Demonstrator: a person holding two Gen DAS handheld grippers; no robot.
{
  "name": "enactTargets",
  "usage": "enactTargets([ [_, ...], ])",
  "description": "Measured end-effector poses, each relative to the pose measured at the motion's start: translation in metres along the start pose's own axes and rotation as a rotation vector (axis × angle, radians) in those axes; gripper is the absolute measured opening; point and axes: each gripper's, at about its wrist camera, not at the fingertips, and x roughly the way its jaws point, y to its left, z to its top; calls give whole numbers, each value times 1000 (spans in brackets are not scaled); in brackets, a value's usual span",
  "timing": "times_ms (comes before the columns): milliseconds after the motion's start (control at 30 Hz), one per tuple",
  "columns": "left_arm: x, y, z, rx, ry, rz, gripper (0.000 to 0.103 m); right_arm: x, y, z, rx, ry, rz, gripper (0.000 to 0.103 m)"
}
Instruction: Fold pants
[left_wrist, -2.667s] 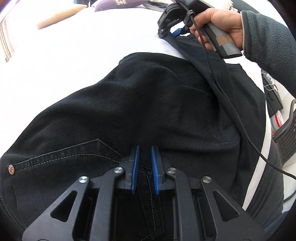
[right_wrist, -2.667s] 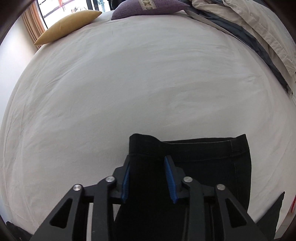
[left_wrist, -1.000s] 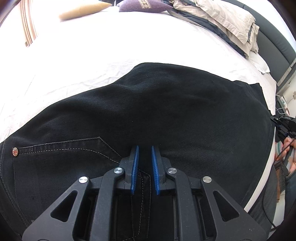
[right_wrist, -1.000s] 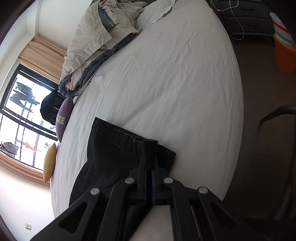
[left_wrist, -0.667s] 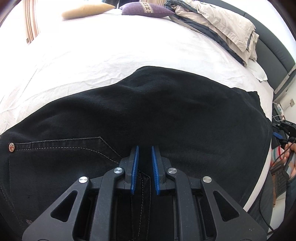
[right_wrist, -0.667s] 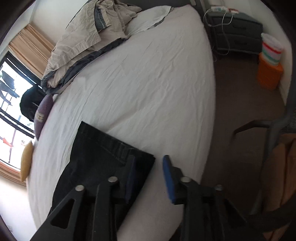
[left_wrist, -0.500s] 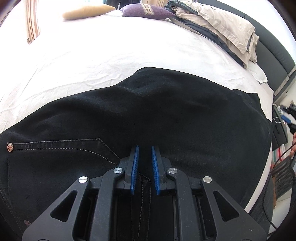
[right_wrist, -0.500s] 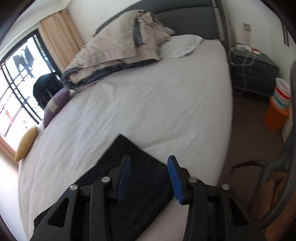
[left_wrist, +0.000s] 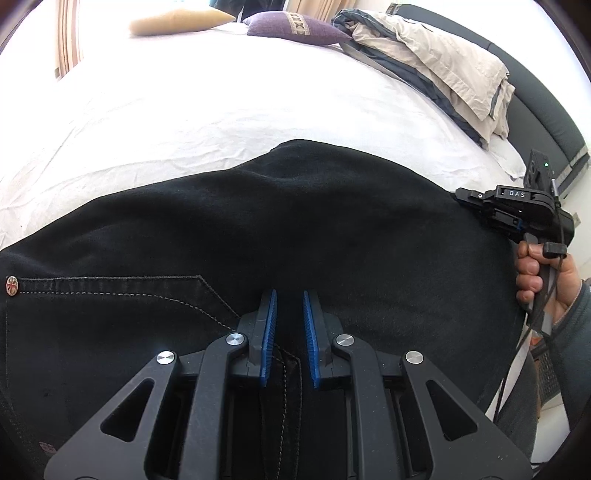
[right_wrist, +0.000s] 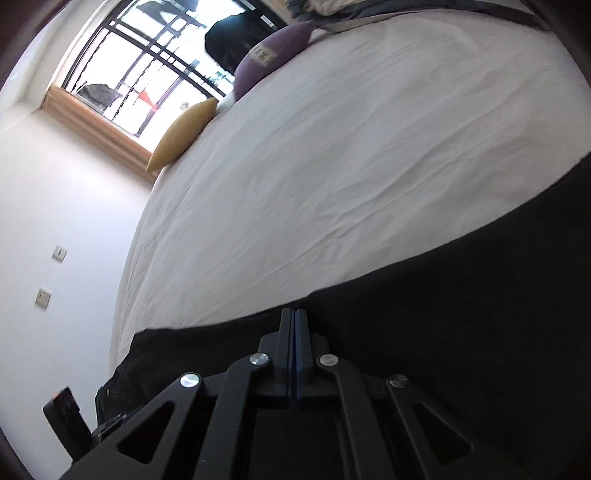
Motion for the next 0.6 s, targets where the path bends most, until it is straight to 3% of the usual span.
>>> enactTargets([
  [33, -1, 2, 0, -1, -3, -2, 15, -11, -12, 6, 34, -38, -68, 0],
  [100, -2, 3, 0, 1, -7, 0, 15, -37, -21, 11, 52, -78, -112, 6],
  [167, -5, 4, 0, -5, -10, -4, 15, -60, -11, 0, 25, -73, -19, 17],
  [233, -7, 5, 0, -8, -12, -2, 15, -73, 3, -30, -11, -10, 133, 42],
  [267, -8, 5, 0, -6, -13, 2, 15, -70, 13, -47, -50, 37, 181, 60],
  [300, -9, 5, 0, -2, -13, 4, 15, -67, 16, -64, -97, 80, 189, 63],
  [367, -9, 7, -1, -2, -11, 0, 15, -63, 0, -82, -121, 95, 110, 59],
  [400, -10, 10, -1, -8, -9, -8, 15, -65, -19, -83, -66, 73, 123, 32],
  [467, -14, 15, -2, -20, -4, -13, 15, -77, -56, -73, 67, 28, 18, 0],
  [567, -24, 29, -6, -42, -18, -6, 15, -114, -76, -56, 121, -75, -275, 1],
  [600, -28, 35, -8, -58, -24, -1, 15, -123, -69, -51, 120, -93, -313, 11],
])
